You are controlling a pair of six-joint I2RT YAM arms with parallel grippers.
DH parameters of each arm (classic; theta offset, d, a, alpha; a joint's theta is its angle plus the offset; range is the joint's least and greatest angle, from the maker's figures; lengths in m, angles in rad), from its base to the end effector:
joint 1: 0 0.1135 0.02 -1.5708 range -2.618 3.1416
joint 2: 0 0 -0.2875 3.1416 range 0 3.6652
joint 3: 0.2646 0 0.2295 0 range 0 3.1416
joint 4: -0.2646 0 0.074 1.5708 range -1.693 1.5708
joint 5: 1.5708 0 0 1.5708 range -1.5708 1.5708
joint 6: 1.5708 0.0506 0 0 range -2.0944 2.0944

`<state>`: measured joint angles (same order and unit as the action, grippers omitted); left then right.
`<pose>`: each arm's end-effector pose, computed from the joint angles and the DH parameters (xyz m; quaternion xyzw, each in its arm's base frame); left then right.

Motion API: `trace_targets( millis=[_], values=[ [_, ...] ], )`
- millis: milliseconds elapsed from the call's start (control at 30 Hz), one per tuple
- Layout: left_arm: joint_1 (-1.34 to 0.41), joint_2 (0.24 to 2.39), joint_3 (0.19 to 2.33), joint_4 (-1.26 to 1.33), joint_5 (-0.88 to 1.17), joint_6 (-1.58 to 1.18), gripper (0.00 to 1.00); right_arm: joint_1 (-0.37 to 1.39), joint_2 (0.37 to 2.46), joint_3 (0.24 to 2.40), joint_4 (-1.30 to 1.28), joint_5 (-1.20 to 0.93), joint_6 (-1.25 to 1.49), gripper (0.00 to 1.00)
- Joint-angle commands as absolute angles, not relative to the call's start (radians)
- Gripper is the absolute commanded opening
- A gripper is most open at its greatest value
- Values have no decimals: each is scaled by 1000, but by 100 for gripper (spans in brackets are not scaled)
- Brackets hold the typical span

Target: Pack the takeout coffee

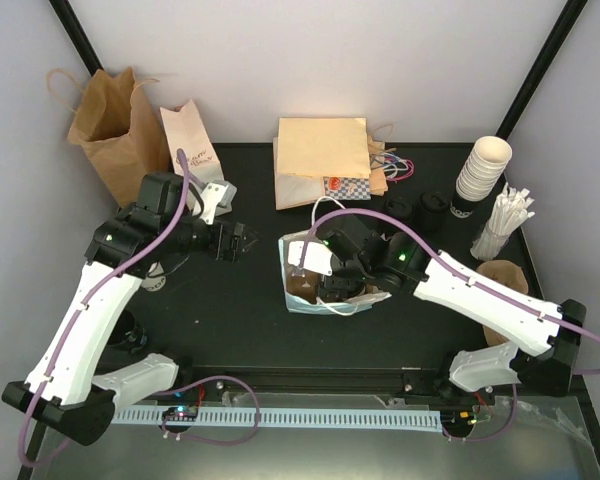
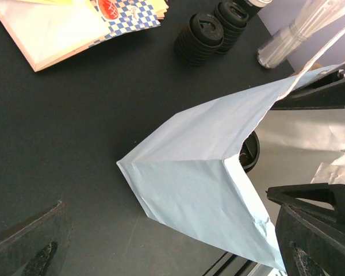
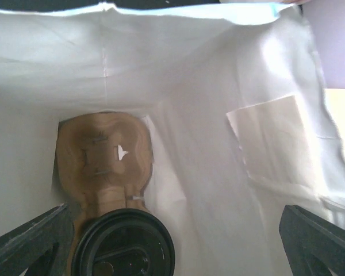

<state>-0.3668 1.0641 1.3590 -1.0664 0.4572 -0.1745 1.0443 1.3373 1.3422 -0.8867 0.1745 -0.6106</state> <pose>0.1419 -0.0784 0.4034 0.1739 0.8846 -0.3025 0.3094 0.1349 0.2147 0.3587 -0.6704 0.6562 -0.0077 0.3462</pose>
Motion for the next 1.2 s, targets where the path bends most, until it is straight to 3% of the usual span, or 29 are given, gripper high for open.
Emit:
trace_targets(
  millis=[0,300,967,1167],
  values=[
    [-368,1028,1389,-1074,423,-171,99,1038,1296,1362,-838,196,-567,100],
    [-368,971,1369,-1025,369,-221,99,1038,1276,1375,-795,202,-503,100],
    [-368,878,1262,-870,557,-225,99,1036,1351,1510,-841,192,-238,100],
    [-370,893,1221,-817,650,-225,99,1035,1422,1607,-972,187,-141,100]
  ],
)
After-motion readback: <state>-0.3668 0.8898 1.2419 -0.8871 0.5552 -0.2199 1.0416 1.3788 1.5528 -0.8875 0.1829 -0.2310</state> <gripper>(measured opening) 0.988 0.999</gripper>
